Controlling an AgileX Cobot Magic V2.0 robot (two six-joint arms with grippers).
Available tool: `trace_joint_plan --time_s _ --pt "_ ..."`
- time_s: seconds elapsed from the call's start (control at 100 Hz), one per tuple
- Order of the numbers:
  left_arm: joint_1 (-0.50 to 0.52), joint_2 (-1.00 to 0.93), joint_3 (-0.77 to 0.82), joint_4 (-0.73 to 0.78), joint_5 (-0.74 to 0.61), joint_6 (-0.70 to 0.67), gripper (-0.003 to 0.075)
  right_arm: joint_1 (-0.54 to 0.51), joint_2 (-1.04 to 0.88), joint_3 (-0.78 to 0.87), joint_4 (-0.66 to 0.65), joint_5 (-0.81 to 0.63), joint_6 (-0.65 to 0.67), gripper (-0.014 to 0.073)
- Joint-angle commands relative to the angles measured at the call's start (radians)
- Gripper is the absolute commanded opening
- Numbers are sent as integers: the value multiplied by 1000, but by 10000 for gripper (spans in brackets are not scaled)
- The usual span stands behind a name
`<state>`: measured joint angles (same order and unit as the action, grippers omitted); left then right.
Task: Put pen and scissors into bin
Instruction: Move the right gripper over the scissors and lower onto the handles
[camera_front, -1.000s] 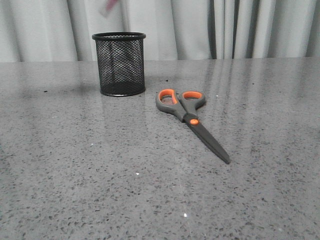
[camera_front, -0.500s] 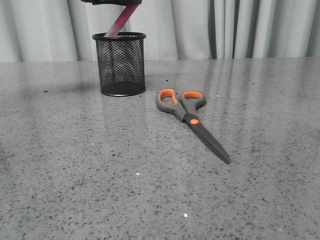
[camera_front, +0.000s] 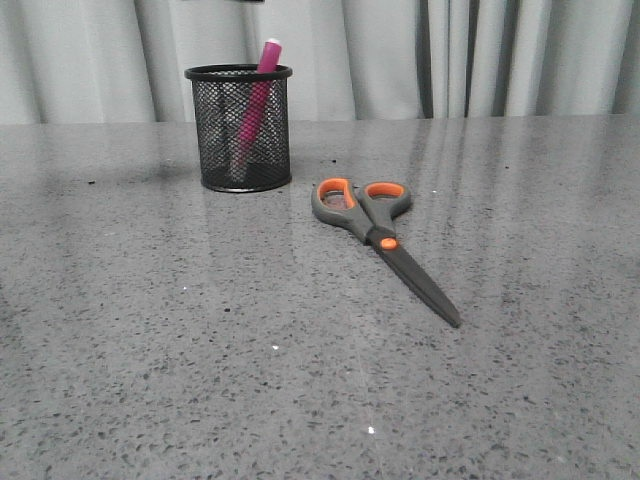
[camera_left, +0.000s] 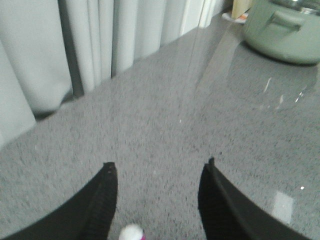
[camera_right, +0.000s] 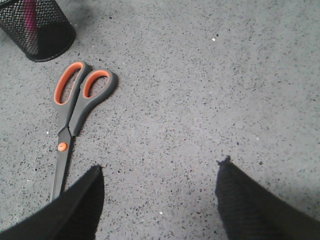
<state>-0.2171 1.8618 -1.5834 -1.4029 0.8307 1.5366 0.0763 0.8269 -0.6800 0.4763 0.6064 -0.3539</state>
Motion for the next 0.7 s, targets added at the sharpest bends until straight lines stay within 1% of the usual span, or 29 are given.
trace_joint_plan --time_s 0.0,0.07,0.17,0.3,0.4,0.48,0.58,0.69 --pt "37 -110 -64 -62 56 -6 251 -6 0 -38 10 -55 -13 432" --pt "74 -155 -76 -60 91 -6 169 -6 0 -38 10 -55 -13 432" --pt "134 -226 -76 -50 127 -13 -20 -6 0 -38 23 -55 -13 432" --pt "218 -311 -76 20 144 -104 -19 -6 0 -38 28 -31 -13 432" --pt "265 -368 -76 161 146 -184 -20 -6 0 -41 28 -9 -14 432" --pt "283 -407 -53 249 132 -235 -20 4 2 -50 28 16 -70 432" --pt "300 -463 42 264 71 -253 -20 45 16 -93 32 56 -126 432" --pt "302 -537 202 234 -82 -249 -20 106 68 -159 32 102 -168 432"
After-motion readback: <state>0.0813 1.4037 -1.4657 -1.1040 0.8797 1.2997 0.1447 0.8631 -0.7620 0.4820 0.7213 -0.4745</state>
